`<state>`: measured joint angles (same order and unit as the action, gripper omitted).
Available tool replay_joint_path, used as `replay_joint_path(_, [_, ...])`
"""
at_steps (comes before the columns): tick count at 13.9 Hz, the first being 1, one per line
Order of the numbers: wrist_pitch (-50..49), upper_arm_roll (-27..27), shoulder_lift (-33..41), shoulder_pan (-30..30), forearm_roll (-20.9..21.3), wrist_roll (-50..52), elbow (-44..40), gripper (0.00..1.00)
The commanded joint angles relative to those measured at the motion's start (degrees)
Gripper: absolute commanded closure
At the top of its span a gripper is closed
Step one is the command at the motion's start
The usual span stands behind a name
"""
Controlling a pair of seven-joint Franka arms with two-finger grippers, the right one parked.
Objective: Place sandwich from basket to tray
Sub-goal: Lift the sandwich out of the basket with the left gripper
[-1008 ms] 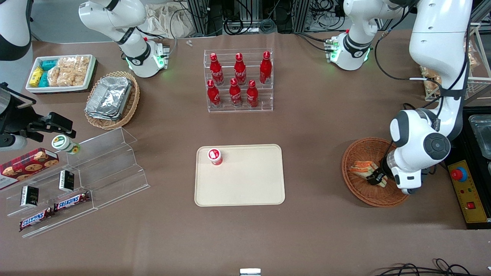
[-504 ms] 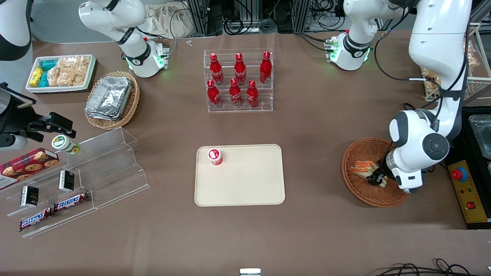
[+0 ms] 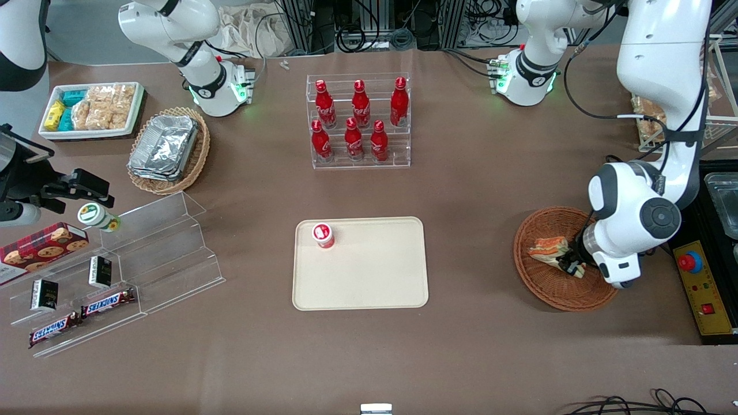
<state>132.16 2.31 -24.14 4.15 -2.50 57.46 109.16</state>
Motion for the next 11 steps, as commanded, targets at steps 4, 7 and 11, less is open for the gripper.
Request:
replay_joint_path(4, [-19.6, -0.3, 3.6, 0.8, -0.2, 2.7, -12.0, 0.97])
replay_joint_path(7, [-32.1, -0.4, 3.7, 0.8, -0.2, 1.9, -21.7, 0.97])
replay_joint_path(11, [-39.8, -5.5, 3.8, 0.8, -0.2, 1.6, -29.3, 0.97])
